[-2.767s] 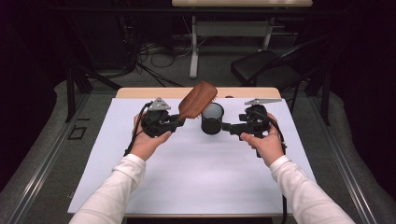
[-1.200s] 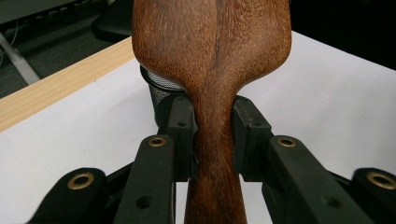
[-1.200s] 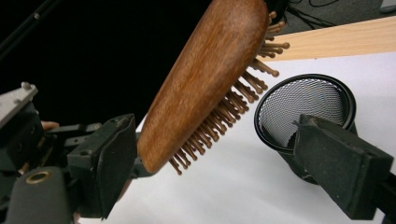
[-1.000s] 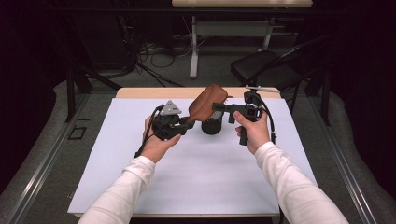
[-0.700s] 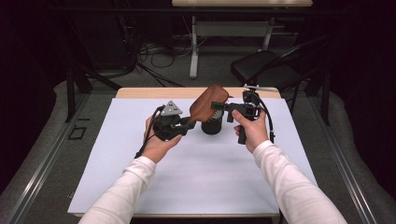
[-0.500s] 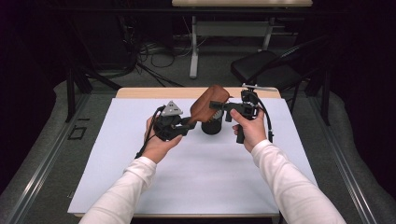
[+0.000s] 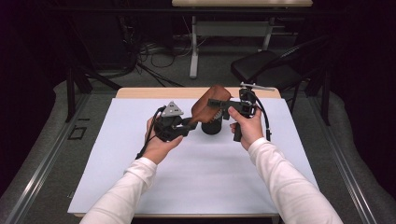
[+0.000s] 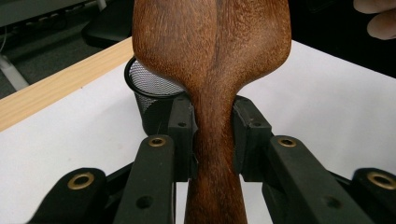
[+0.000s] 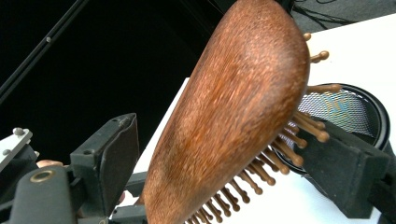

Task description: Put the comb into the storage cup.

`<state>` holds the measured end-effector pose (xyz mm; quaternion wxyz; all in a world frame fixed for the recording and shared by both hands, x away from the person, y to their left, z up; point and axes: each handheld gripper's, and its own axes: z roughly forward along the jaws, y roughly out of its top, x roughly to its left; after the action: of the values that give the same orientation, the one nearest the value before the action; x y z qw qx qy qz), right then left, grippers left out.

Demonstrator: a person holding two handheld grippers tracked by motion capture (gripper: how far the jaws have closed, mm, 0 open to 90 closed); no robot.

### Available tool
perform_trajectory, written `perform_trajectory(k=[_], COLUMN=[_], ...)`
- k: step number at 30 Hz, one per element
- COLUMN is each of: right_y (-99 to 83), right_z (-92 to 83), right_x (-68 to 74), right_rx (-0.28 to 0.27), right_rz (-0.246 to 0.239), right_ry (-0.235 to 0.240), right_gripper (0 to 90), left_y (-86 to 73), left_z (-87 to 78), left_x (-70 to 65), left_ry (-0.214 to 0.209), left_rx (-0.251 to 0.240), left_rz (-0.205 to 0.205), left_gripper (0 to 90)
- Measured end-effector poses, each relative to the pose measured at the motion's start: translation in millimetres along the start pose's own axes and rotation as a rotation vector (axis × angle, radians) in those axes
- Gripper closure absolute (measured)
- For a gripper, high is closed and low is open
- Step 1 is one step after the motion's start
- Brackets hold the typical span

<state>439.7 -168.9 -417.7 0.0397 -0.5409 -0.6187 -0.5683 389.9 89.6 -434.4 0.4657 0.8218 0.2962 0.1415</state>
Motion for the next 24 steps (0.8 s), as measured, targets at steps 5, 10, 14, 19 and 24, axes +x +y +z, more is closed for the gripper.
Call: perform_trajectory(k=[5,10,14,19,24], right_y=[0.5,0.7,0.5,0.7,1.4], right_z=[1.9,3.4,4.7,6.1,6.5], right_x=[-1.8,-2.9,-2.9,-3.7,-5.6], right_rx=[0.001,-0.005,-0.002,-0.006,-0.013], right_rz=[0.014,0.024,0.029,0.039,0.056], right_ry=[0.013,0.023,0.034,0.041,0.042], right_gripper=[14.6,15.2,17.0,20.3,25.0], left_y=[0.2,0.2,0.0,-0.1,0.0], left_z=[0.3,0.7,1.5,2.1,1.9], left_x=[-1.6,-2.7,-3.5,-3.7,-3.8], left_ry=[-0.004,-0.004,-0.004,-0.005,-0.004], left_rx=[-0.002,-0.005,-0.003,-0.006,-0.010], left_rz=[0.004,0.004,0.008,0.008,0.005], left_gripper=[71.8,71.7,71.7,71.7,71.7])
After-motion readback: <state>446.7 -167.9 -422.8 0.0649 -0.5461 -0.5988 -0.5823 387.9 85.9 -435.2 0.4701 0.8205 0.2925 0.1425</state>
